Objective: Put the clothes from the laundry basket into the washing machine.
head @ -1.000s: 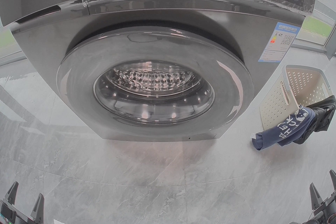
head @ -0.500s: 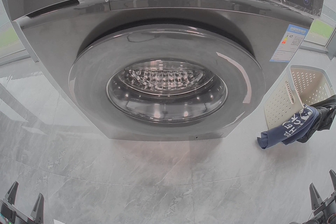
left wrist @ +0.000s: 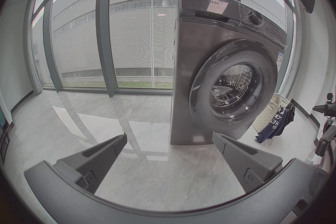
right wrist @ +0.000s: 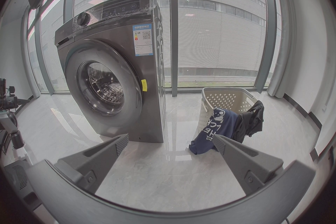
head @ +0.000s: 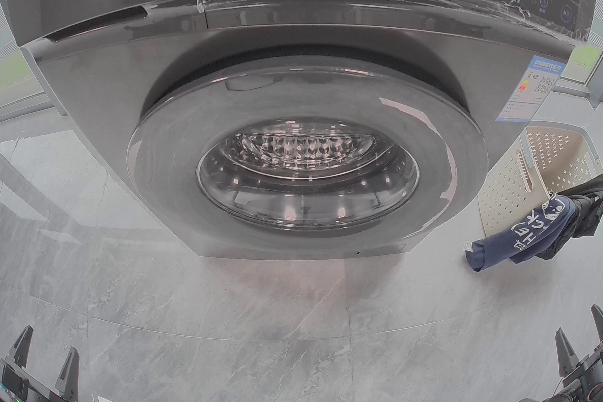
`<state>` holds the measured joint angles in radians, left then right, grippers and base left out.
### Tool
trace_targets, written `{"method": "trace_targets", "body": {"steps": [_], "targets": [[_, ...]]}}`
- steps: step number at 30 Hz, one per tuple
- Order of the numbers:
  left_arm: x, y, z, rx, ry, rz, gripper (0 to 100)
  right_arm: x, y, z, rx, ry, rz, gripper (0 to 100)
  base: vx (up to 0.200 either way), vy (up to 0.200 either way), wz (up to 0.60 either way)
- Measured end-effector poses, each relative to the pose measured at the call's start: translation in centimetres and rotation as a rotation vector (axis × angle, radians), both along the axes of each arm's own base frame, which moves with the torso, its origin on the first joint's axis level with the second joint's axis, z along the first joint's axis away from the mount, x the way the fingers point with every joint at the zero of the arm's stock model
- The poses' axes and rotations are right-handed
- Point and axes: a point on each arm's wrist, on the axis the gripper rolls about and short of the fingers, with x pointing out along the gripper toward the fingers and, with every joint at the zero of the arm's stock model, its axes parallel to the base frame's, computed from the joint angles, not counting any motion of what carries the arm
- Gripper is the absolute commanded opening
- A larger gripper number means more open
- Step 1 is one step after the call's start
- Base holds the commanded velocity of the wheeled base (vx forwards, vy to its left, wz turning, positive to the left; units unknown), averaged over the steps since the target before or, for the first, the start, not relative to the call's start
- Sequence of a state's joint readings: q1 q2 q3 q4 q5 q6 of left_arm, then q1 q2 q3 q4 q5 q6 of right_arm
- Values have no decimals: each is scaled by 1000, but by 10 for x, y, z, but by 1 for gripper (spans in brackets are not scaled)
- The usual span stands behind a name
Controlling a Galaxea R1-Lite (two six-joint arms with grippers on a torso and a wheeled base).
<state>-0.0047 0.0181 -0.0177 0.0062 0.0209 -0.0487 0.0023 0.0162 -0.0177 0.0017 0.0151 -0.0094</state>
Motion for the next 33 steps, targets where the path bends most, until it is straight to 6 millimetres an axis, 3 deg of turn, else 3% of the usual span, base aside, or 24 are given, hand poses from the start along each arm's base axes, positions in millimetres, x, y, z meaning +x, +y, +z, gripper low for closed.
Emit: {"method": "trace_targets", "body": {"steps": [27, 33], "targets": [[0, 0, 0, 0, 0, 0, 100, 0, 0, 2, 5, -21, -5, 100, 7, 0, 0], [0, 0, 0, 0, 0, 0, 100, -7, 0, 32, 39, -122, 3, 100, 0, 0, 0]]}}
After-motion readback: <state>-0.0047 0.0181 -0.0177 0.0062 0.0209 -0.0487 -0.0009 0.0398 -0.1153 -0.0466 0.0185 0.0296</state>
